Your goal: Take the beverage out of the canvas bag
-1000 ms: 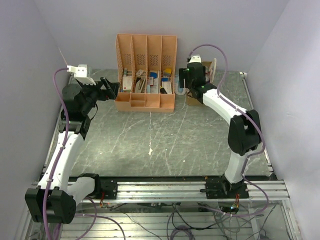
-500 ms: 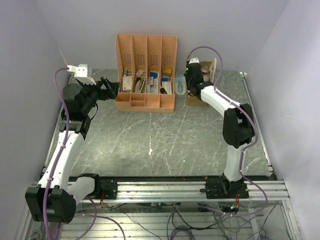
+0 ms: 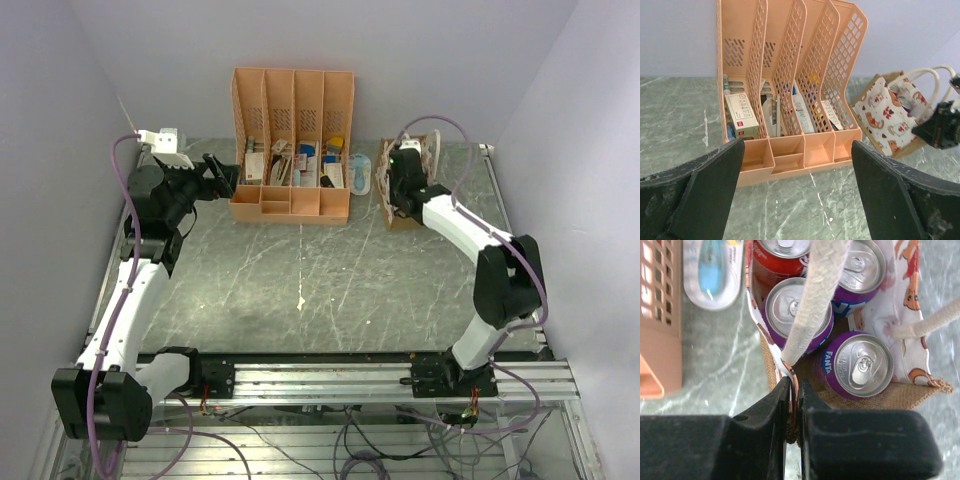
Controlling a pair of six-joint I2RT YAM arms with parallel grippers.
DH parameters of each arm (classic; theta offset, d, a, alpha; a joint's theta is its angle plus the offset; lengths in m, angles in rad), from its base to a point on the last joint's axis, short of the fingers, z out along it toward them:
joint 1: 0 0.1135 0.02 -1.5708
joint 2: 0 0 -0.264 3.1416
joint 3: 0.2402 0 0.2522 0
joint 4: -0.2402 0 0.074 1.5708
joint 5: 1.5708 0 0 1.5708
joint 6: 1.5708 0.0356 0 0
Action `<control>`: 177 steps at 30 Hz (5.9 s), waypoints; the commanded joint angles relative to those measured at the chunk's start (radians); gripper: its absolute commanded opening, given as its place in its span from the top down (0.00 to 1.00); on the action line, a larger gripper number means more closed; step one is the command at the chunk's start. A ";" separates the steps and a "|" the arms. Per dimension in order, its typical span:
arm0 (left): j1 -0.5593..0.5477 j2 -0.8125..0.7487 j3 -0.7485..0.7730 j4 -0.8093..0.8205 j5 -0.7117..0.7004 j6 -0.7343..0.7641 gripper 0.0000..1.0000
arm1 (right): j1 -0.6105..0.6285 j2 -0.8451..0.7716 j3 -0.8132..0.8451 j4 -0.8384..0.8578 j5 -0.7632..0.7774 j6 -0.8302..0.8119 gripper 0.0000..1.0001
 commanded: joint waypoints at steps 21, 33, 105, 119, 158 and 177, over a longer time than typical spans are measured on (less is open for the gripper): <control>-0.024 0.007 -0.005 0.054 0.014 -0.019 0.02 | 0.506 -0.570 -0.440 -0.313 -0.027 0.335 1.00; -0.037 0.035 0.023 0.006 0.045 -0.009 0.02 | 0.902 -0.324 -0.278 -0.229 0.032 0.328 0.94; -0.811 0.309 0.276 -0.528 -0.308 0.157 0.40 | 0.927 -1.034 -0.866 -0.226 0.039 0.732 0.75; -0.811 0.259 0.218 -0.534 -0.384 0.157 0.92 | 0.895 -0.809 -0.483 -0.337 0.362 0.526 0.65; -0.807 0.250 0.186 -0.496 -0.466 0.114 0.93 | 0.411 -0.301 -0.270 -0.147 -0.095 0.104 0.35; -0.762 0.264 0.198 -0.529 -0.592 0.051 0.93 | 0.387 -0.235 -0.301 -0.145 -0.146 0.084 0.27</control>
